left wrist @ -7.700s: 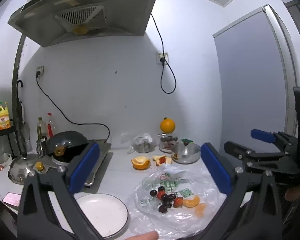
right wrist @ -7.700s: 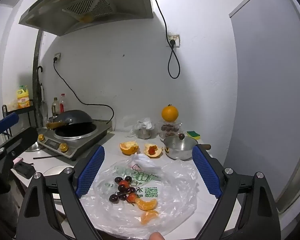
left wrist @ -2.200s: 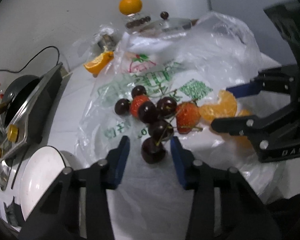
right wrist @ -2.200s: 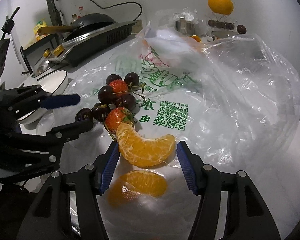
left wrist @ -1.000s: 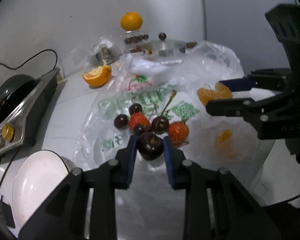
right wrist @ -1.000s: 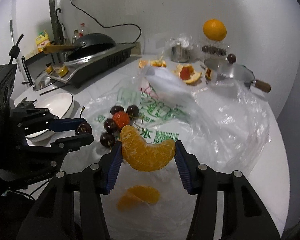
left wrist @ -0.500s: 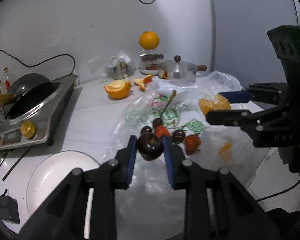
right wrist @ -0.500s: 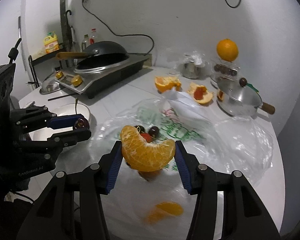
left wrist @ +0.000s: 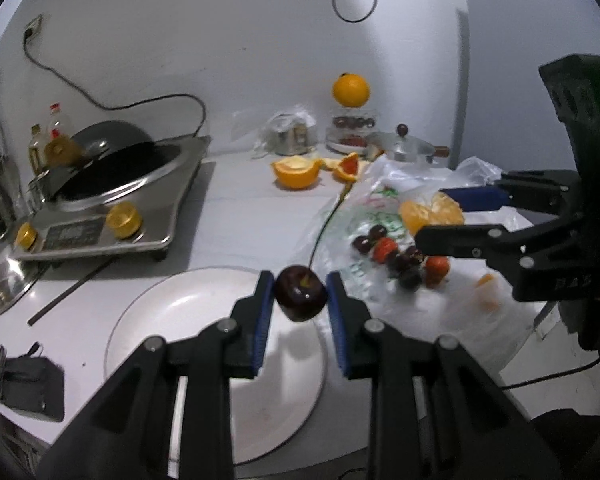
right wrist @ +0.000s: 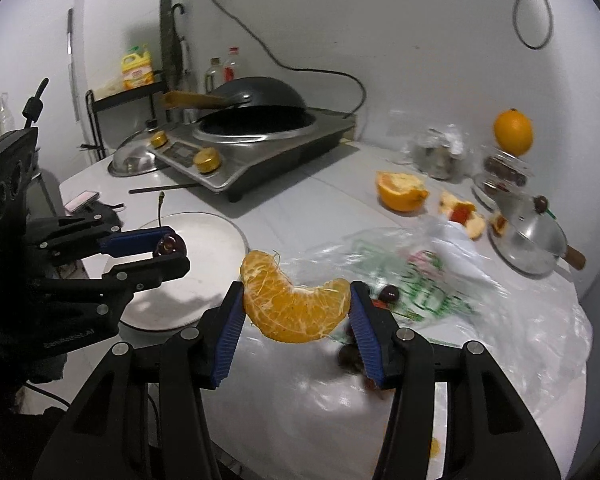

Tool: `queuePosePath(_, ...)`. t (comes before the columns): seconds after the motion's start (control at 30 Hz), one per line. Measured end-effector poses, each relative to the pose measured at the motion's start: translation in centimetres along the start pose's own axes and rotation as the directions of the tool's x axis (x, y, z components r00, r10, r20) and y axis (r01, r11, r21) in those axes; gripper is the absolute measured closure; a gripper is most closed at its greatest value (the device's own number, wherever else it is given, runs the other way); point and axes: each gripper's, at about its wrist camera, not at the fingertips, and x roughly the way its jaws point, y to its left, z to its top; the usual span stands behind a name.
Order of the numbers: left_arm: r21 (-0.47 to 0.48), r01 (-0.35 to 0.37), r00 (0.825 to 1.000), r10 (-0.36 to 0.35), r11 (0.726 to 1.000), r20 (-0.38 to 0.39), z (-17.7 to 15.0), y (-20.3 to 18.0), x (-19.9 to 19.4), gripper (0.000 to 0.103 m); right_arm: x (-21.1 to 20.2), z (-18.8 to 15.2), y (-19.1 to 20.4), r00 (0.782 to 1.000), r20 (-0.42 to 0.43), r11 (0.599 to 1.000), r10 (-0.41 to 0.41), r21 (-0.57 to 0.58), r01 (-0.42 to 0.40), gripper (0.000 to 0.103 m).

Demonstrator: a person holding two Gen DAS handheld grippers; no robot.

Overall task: Organize fruits
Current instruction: 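Carry the cherry and mandarin segment in both grippers over the white plate, then open the left gripper to drop the cherry while the right releases the segment onto the plate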

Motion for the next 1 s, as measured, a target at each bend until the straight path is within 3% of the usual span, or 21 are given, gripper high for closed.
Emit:
queuePosePath(0.53, -0.095, -0.072, 0.993, 0.063, 0.993, -0.097, -4.7, 6.5, 0.3, 0.076, 5.9, 0.9, 6.1, 0.990, -0.104, 0.992, 0.097, -0.065, -0.104, 0.049)
queuePosePath(1.0, -0.169, -0.083, 0.987, 0.058, 0.982, -0.151, -6.0, 8.5, 0.8, 0.073, 9.8, 0.2, 9.8, 0.973, -0.191, 0.980, 0.127, -0.128, -0.153, 0.049)
